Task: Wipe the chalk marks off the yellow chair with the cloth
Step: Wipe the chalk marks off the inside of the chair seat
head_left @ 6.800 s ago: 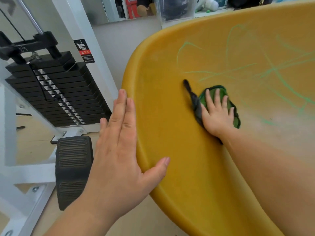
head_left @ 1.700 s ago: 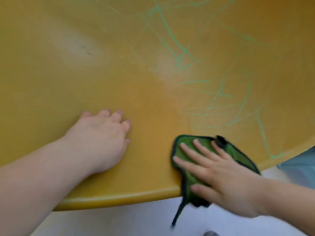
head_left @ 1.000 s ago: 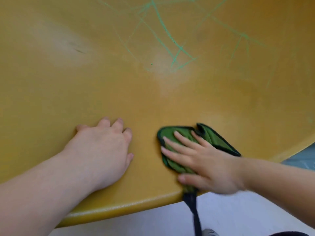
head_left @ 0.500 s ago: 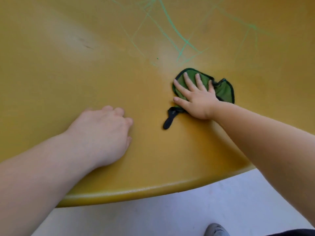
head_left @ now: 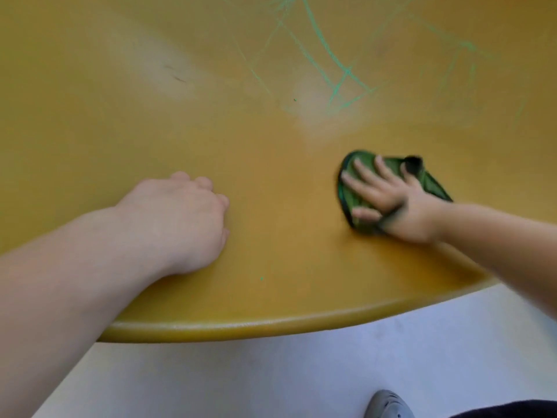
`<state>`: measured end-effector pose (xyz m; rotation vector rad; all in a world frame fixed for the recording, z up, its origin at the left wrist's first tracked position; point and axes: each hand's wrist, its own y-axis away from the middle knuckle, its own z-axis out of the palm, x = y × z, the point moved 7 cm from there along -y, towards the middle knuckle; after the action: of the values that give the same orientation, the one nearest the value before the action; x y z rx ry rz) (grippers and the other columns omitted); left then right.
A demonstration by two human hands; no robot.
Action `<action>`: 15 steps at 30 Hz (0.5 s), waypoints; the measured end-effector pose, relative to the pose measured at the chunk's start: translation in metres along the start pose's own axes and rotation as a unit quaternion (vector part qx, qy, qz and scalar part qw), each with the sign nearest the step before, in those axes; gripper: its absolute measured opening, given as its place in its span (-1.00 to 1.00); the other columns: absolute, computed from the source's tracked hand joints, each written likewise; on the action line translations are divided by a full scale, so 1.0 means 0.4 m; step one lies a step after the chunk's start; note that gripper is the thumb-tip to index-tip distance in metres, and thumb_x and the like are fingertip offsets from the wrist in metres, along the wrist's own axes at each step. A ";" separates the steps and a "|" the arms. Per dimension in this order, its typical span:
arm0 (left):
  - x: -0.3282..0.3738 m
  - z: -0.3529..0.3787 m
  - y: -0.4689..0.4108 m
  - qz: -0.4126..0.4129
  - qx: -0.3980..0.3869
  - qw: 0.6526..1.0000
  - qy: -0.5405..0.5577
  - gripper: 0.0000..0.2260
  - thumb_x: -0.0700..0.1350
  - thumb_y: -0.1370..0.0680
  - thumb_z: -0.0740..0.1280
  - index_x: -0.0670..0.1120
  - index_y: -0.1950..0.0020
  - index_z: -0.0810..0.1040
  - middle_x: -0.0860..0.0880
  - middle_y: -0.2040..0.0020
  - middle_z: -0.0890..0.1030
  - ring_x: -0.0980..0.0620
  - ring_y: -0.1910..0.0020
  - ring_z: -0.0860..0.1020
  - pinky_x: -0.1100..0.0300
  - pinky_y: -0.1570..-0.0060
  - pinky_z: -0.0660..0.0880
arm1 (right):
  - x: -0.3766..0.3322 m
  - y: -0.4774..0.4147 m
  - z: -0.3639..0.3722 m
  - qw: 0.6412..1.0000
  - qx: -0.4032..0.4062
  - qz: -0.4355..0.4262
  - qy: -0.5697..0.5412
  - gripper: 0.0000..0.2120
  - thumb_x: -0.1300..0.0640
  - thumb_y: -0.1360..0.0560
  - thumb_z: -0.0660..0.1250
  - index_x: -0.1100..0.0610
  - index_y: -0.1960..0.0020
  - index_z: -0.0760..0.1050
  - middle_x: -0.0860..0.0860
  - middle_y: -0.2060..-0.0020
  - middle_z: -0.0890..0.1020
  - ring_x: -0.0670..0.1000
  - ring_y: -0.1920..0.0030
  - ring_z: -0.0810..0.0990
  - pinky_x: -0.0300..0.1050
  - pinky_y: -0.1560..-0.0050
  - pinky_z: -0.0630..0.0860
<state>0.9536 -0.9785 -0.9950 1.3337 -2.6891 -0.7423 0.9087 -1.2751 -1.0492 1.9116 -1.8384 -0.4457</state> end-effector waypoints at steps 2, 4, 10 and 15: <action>-0.005 0.005 -0.004 -0.002 -0.008 1.000 0.010 -0.61 0.20 -0.60 0.06 0.07 -0.36 0.37 -0.01 -0.33 0.39 -0.11 -0.29 0.37 -0.03 -0.16 0.44 | 0.036 -0.112 -0.043 0.996 0.052 0.070 -0.017 -0.31 -0.38 -0.59 -0.10 -0.30 -0.58 -0.38 -0.10 -0.64 -0.30 0.15 -0.62 -0.36 0.39 -0.55 -0.28; -0.011 0.010 -0.006 -0.003 -0.015 1.000 0.014 -0.59 0.18 -0.61 0.06 0.07 -0.40 0.36 0.00 -0.39 0.37 -0.12 -0.33 0.36 -0.05 -0.23 0.44 | -0.004 -0.191 -0.082 0.992 0.081 0.090 -0.041 -0.34 -0.15 -0.68 -0.01 -0.19 -0.64 -0.31 -0.09 -0.64 -0.30 0.15 -0.63 -0.35 0.42 -0.54 -0.30; -0.083 0.006 0.012 -0.041 -0.026 0.999 -0.020 -0.53 0.19 -0.58 0.14 0.08 -0.46 0.33 0.04 -0.48 0.32 -0.10 -0.41 0.35 -0.08 -0.31 0.42 | -0.350 -0.120 -0.073 0.988 0.050 -0.136 -0.047 -0.39 -0.02 -0.70 -0.05 -0.11 -0.66 -0.26 -0.12 -0.64 -0.28 0.11 -0.63 -0.33 0.32 -0.58 -0.28; -0.101 0.014 0.012 -0.034 -0.022 0.998 -0.043 -0.57 0.13 -0.58 0.16 0.09 -0.45 0.36 0.03 -0.49 0.35 -0.11 -0.40 0.38 -0.07 -0.31 0.43 | -0.474 0.178 0.010 0.938 -0.036 -0.336 -0.082 -0.46 -0.16 -0.71 -0.14 -0.25 -0.63 -0.26 -0.33 -0.59 -0.31 -0.13 -0.59 -0.42 0.10 -0.58 -0.39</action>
<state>0.9740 -0.9432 -0.9911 1.4208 -2.6861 -0.8800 0.8346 -1.0874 -1.0292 2.4815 -1.1782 -0.8954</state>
